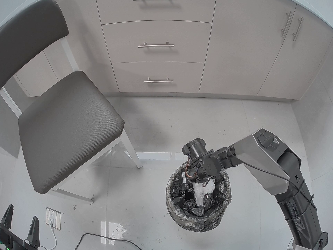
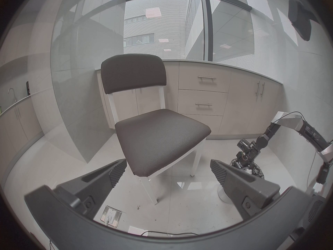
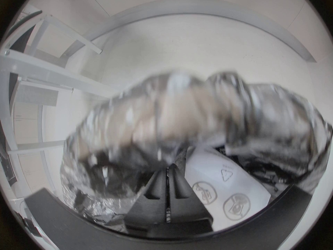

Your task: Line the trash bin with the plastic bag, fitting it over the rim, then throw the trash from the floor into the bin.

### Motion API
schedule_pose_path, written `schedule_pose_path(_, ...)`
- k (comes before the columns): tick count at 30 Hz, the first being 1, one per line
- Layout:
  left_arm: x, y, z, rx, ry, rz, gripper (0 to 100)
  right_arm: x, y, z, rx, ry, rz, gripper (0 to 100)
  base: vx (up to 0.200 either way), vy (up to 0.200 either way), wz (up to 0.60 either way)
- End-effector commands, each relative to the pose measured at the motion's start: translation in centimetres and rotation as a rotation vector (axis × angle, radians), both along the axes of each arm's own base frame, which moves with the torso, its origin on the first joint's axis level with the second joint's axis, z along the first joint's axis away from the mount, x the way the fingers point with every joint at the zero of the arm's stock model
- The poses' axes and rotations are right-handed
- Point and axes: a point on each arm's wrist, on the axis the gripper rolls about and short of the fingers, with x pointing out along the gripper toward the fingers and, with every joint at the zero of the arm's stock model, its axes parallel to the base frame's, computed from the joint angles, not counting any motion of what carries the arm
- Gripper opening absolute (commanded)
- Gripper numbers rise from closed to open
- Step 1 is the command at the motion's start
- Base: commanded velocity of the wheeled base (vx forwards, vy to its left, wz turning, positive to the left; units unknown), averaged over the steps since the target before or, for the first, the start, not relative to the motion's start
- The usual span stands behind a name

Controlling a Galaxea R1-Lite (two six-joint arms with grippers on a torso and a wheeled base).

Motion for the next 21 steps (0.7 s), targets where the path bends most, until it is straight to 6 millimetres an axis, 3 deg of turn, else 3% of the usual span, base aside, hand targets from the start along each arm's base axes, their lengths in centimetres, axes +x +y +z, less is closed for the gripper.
schedule_pose_path(1,0.0,0.0,-0.5,-0.001,0.004,-0.001,100,1.6,0.0,-0.6,0.034,0.009,-0.005,0,0.0,0.0,0.0)
schedule_pose_path(13,0.0,0.0,-0.5,-0.001,0.004,0.001,100,2.8,0.5,-0.2,0.057,0.016,-0.042,0,0.0,0.0,0.0)
schedule_pose_path(21,0.0,0.0,-0.5,-0.001,0.004,0.001,100,2.6,0.7,-1.6,0.004,0.014,-0.05,0,0.0,0.0,0.0)
